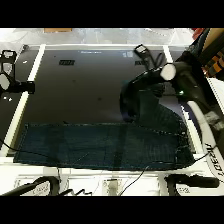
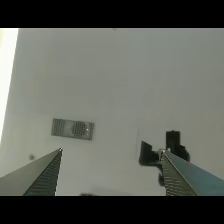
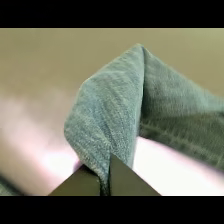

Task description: Fold the clothes and pants, and hang the long-sleeved shirts on hangers.

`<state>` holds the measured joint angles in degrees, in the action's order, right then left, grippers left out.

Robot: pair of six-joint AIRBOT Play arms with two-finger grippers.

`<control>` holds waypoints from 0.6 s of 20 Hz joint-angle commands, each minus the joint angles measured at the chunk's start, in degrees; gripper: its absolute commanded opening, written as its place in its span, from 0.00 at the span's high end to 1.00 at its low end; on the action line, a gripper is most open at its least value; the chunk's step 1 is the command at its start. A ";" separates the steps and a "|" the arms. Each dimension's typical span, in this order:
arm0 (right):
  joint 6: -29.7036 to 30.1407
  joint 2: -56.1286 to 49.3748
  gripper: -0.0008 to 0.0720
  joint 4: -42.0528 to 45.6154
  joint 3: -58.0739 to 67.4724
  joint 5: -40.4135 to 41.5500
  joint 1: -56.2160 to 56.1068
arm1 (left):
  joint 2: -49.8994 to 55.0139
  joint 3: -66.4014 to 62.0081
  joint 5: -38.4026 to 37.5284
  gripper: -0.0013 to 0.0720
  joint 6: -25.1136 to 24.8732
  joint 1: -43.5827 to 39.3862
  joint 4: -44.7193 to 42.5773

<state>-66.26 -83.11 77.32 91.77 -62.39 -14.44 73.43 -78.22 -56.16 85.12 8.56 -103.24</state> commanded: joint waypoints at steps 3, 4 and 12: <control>0.96 6.10 0.94 -3.58 0.09 -19.23 7.30 | 0.00 -0.04 -0.44 0.04 -0.02 -0.13 8.09; 0.96 6.86 0.94 -2.62 0.09 -22.69 8.20 | 0.00 -0.04 -0.42 0.04 -0.02 -0.31 9.97; -0.76 11.41 0.94 3.48 0.07 -27.98 19.26 | 1.14 0.02 -0.63 0.04 -0.70 -7.13 27.45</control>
<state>-65.65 -72.97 79.20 91.83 -88.47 0.64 73.84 -78.22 -56.64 84.99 4.67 -84.27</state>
